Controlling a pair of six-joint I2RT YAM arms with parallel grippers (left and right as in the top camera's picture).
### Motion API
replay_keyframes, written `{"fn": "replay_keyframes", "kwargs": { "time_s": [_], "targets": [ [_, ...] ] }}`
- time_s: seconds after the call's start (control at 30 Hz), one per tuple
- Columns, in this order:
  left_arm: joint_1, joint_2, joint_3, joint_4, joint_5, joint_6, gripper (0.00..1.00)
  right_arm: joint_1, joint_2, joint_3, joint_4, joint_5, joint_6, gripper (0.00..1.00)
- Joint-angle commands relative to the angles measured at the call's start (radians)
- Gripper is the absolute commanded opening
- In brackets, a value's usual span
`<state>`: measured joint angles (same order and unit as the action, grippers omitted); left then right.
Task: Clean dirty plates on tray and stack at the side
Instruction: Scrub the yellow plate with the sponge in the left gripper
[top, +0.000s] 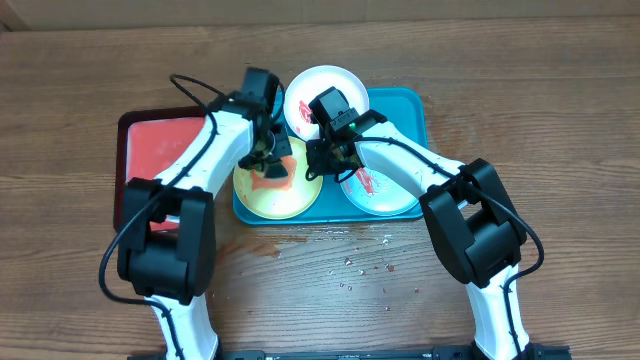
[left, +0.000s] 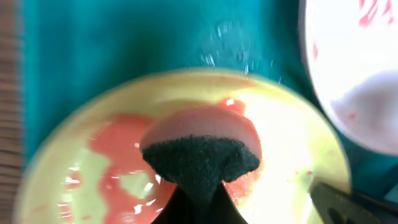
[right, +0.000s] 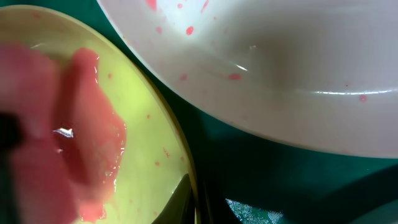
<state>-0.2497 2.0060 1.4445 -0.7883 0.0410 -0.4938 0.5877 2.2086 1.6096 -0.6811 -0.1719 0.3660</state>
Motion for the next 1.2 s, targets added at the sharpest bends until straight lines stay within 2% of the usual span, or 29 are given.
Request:
{"fn": "replay_keyframes", "kwargs": {
  "time_s": [0.0,0.07,0.13,0.2,0.3,0.47,0.7,0.87,1.07,1.17],
  "targets": [
    [-0.007,0.048,-0.065,0.006,0.060,0.028,0.04,-0.005,0.027,-0.018,-0.001,0.023,0.005,0.04],
    [-0.001,0.049,-0.083,0.001,0.054,0.074,0.06,-0.005,0.027,-0.018,-0.001,0.023,0.005,0.04],
    [0.007,0.049,-0.084,-0.022,-0.012,0.111,0.09,-0.005,0.027,-0.018,-0.001,0.023,0.005,0.04],
    [0.016,0.049,-0.084,-0.045,-0.167,0.113,0.09,-0.005,0.027,-0.018,-0.002,0.023,0.005,0.04],
    [0.023,0.049,-0.080,-0.072,-0.320,0.112,0.04,-0.005,0.027,-0.018,-0.002,0.023,0.005,0.04],
    [0.027,0.049,-0.018,-0.141,-0.427,0.112,0.04,-0.005,0.027,-0.018,-0.002,0.023,0.005,0.04],
    [0.027,0.047,0.125,-0.210,-0.445,0.113,0.04,-0.005,0.027,-0.018,-0.009,0.022,0.005,0.04],
    [0.028,0.045,0.302,-0.341,-0.444,0.104,0.04,-0.005,0.027,-0.017,-0.006,0.022,0.002,0.04],
    [0.063,0.002,0.435,-0.420,-0.428,-0.043,0.04,0.000,0.006,0.036,-0.051,0.022,-0.015,0.04],
    [0.138,-0.032,0.435,-0.414,-0.361,-0.182,0.04,0.020,-0.037,0.092,-0.080,0.083,-0.041,0.04]
  ]
}}
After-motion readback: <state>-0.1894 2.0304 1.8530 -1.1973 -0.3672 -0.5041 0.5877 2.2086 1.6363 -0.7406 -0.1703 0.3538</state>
